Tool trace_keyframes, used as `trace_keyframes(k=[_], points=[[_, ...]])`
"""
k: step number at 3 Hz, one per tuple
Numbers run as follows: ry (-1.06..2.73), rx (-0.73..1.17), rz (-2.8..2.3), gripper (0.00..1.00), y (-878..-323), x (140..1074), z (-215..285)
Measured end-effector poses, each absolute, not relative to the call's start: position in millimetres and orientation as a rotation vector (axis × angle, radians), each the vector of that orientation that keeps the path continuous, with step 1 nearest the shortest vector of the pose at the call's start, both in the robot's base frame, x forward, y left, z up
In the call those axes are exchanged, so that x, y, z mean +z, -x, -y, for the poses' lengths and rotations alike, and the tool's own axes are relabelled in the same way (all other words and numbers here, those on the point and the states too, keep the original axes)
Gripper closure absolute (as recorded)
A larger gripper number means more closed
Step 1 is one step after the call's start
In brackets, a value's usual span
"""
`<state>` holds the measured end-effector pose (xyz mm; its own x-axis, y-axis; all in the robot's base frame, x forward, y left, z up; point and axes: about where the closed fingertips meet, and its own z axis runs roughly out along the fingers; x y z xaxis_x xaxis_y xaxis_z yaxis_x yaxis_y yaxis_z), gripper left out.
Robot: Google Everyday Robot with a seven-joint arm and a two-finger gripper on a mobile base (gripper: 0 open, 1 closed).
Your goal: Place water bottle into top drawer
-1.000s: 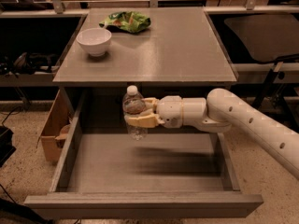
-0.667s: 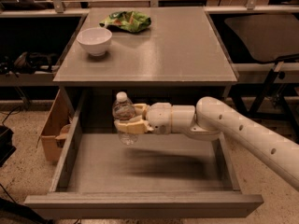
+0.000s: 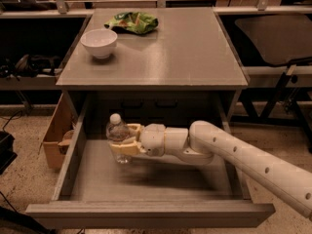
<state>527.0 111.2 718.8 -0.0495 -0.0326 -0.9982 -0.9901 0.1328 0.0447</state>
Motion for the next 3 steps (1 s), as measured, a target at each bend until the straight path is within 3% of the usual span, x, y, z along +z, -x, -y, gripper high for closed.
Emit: trace_keyframes(k=[2, 3], points=[[1.138, 1.102, -1.301, 1.00, -523.2, 696.3, -124.7], [1.139, 1.101, -1.301, 0.82, -523.2, 696.1, -124.8]])
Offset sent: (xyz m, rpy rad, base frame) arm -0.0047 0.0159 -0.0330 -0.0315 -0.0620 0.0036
